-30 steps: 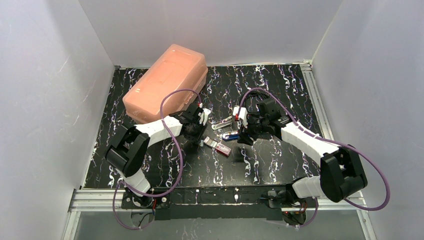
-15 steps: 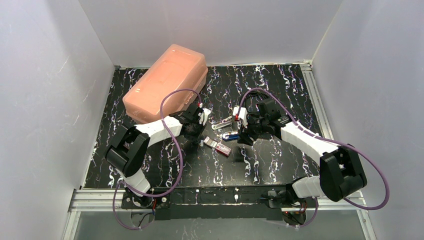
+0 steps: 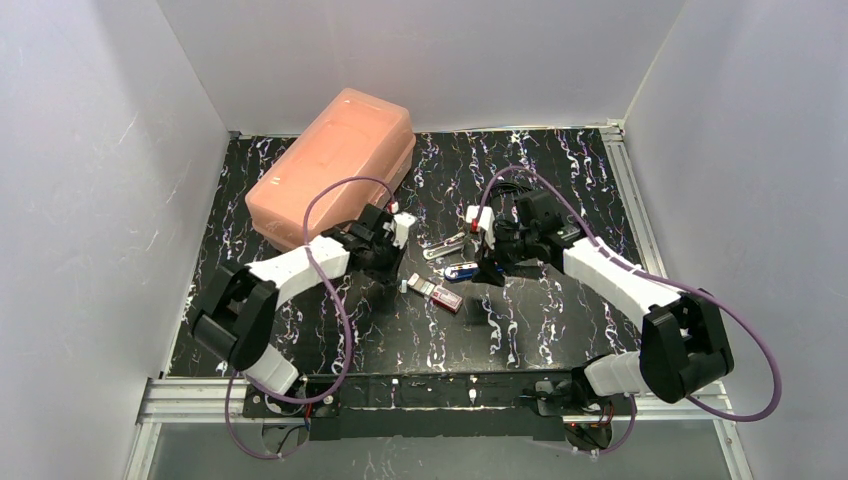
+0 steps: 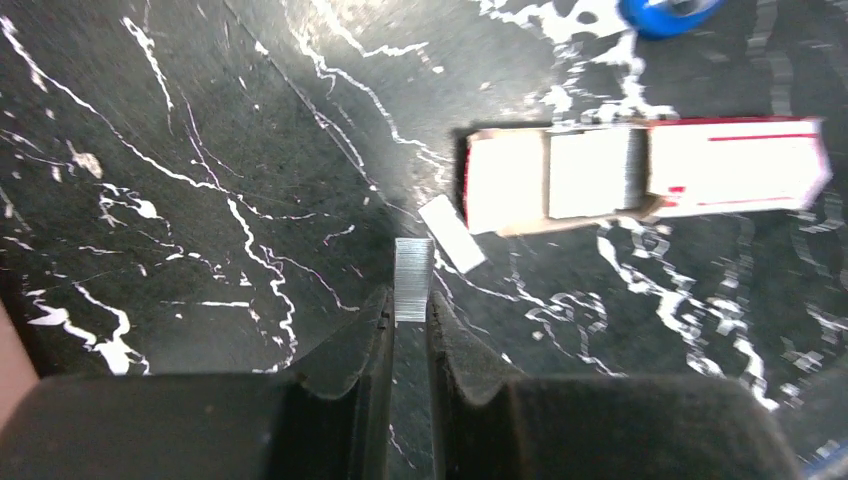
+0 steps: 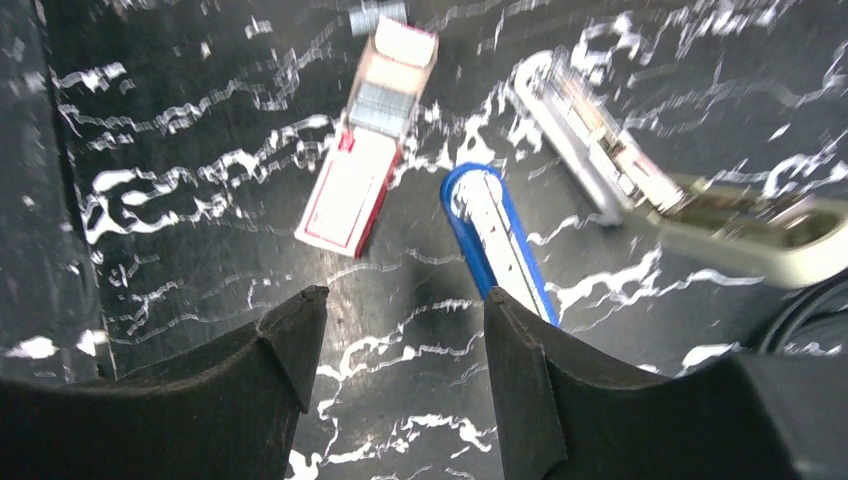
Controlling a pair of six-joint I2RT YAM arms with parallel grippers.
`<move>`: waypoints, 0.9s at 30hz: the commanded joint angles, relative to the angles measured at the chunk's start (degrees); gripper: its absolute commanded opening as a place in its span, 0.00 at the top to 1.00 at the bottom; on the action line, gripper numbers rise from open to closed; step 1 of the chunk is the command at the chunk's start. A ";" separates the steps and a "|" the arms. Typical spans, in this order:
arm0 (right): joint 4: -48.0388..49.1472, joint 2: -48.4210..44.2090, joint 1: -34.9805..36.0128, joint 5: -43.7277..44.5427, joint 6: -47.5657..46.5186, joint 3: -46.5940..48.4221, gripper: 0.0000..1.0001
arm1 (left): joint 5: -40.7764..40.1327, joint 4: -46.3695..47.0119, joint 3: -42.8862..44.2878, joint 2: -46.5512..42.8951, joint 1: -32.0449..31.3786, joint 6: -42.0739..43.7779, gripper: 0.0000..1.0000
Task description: Load the staples into the stapler
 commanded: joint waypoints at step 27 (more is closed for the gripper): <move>-28.79 -5.56 5.13 -17.19 -28.09 26.80 0.42 | 65.63 -12.46 22.24 -7.07 4.43 -5.97 1.00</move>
